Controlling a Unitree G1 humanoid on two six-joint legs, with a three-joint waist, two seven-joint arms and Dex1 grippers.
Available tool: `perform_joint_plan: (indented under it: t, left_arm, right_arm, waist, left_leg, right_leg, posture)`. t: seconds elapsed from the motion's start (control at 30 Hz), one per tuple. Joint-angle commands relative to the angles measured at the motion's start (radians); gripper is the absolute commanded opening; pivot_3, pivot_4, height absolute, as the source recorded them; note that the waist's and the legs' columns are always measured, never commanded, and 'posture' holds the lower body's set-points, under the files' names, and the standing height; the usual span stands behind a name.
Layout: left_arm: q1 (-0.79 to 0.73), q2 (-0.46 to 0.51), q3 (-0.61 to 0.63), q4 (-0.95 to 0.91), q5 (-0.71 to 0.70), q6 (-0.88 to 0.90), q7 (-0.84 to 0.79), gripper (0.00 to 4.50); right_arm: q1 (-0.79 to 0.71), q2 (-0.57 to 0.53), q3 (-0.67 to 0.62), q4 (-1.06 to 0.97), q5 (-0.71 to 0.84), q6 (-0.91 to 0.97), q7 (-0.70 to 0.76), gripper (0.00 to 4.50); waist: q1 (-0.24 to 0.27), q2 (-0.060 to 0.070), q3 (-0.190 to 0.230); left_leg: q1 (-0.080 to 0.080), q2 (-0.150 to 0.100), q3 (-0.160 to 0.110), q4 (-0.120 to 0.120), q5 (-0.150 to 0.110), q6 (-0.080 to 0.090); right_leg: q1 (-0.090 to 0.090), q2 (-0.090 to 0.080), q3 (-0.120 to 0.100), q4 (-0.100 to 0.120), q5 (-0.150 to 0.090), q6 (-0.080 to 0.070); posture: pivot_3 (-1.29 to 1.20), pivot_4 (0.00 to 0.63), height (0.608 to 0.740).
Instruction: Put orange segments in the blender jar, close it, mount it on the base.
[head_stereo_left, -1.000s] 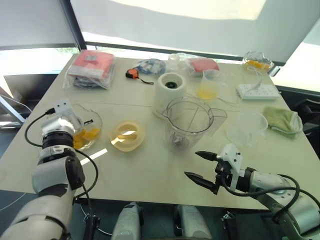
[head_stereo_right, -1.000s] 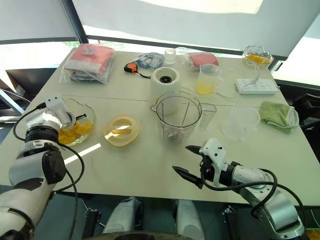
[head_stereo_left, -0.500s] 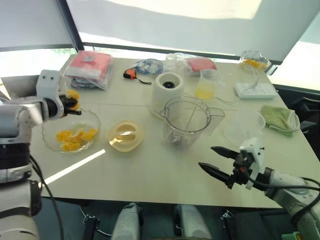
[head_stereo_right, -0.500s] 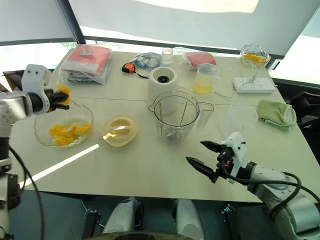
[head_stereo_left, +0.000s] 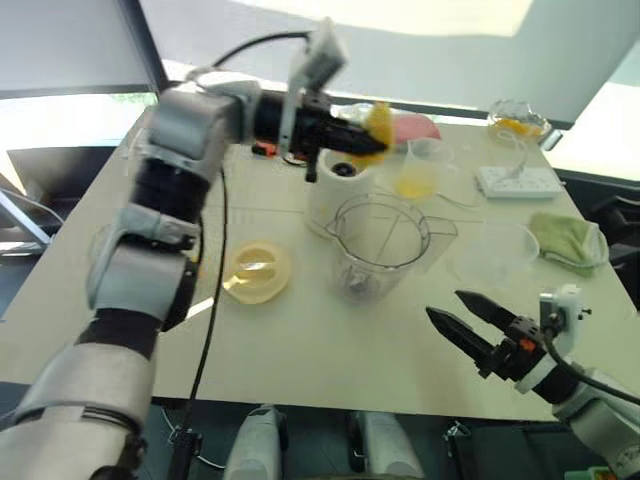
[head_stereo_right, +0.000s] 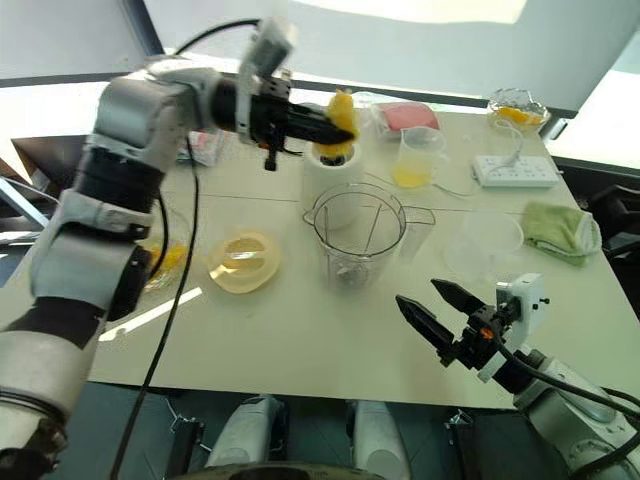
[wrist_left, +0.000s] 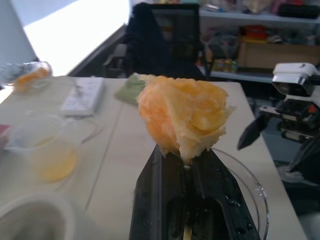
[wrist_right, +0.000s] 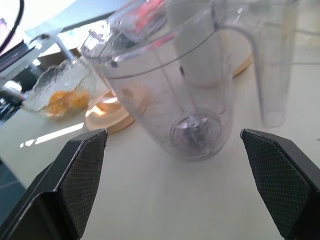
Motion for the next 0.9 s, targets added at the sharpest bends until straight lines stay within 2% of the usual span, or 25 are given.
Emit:
perform_joint_plan:
  t: [0.03, 0.23, 0.33, 0.47, 0.57, 0.67, 0.8, 0.9]
  left_arm:
    - [-0.022, -0.033, -0.042, 0.074, 0.076, -0.109, -0.092, 0.02]
    - [-0.003, -0.084, -0.117, 0.179, 0.241, -0.278, -0.067, 0.02]
    - [-0.004, -0.099, -0.097, 0.208, 0.262, -0.296, -0.070, 0.89]
    - [-0.006, -0.108, -0.069, 0.218, 0.276, -0.298, -0.065, 2.83]
    - [-0.001, -0.110, -0.048, 0.209, 0.275, -0.299, -0.056, 4.47]
    - [-0.003, -0.113, 0.008, 0.197, 0.243, -0.297, -0.031, 4.47]
    - [-0.040, -0.133, 0.164, 0.208, 0.157, -0.256, 0.095, 4.47]
    - [-0.050, -0.117, 0.274, 0.158, 0.084, -0.164, 0.182, 4.47]
  right_arm:
    - [0.009, 0.026, -0.021, -0.076, 0.022, -0.055, -0.054, 4.50]
    - [0.035, 0.056, 0.031, -0.105, -0.029, -0.103, -0.095, 4.50]
    - [0.036, 0.055, 0.046, -0.098, -0.043, -0.120, -0.101, 4.50]
    - [0.032, 0.046, 0.056, -0.086, -0.050, -0.130, -0.100, 4.50]
    - [0.024, 0.037, 0.065, -0.074, -0.060, -0.132, -0.096, 4.50]
    - [0.007, 0.022, 0.085, -0.048, -0.094, -0.133, -0.088, 4.50]
    - [-0.008, 0.010, 0.120, 0.001, -0.202, -0.156, -0.089, 4.50]
    - [-0.025, 0.027, 0.130, 0.051, -0.285, -0.189, -0.107, 4.50]
  waist:
    - [-0.008, 0.000, 0.000]
    - [-0.011, 0.001, 0.000]
    - [-0.010, 0.001, 0.000]
    - [-0.009, 0.001, 0.000]
    - [-0.009, 0.001, 0.000]
    - [-0.010, 0.001, 0.000]
    - [-0.009, 0.001, 0.000]
    - [-0.011, 0.001, 0.000]
  left_leg:
    - [0.000, 0.000, -0.001, 0.000, 0.000, 0.000]
    - [0.000, 0.002, -0.002, 0.000, 0.000, 0.001]
    - [0.000, 0.002, -0.001, 0.000, 0.000, 0.001]
    - [-0.002, 0.002, -0.001, 0.000, -0.001, 0.001]
    - [-0.003, 0.002, -0.002, 0.000, -0.001, 0.001]
    - [-0.003, 0.002, -0.002, 0.001, -0.001, 0.001]
    - [-0.003, 0.002, -0.002, 0.001, -0.001, 0.001]
    - [-0.003, 0.002, -0.002, 0.001, -0.001, 0.001]
  right_leg:
    - [0.000, 0.001, 0.000, 0.000, 0.000, 0.000]
    - [-0.001, 0.002, 0.000, 0.002, 0.000, 0.000]
    - [-0.001, 0.002, 0.001, 0.001, 0.000, 0.000]
    - [-0.001, 0.002, 0.001, 0.000, 0.000, 0.000]
    - [-0.002, 0.002, 0.000, 0.000, 0.000, 0.000]
    - [-0.002, 0.002, 0.000, 0.000, 0.000, 0.000]
    - [-0.002, 0.002, 0.000, 0.001, 0.000, 0.000]
    - [-0.002, 0.002, 0.000, 0.001, 0.000, 0.000]
  posture:
    - [0.00, 0.150, 0.740]
    - [0.00, 0.150, 0.740]
    - [0.00, 0.150, 0.740]
    - [0.00, 0.150, 0.740]
    - [0.00, 0.150, 0.740]
    - [0.00, 0.150, 0.740]
    - [0.00, 0.150, 0.740]
    - [0.00, 0.150, 0.740]
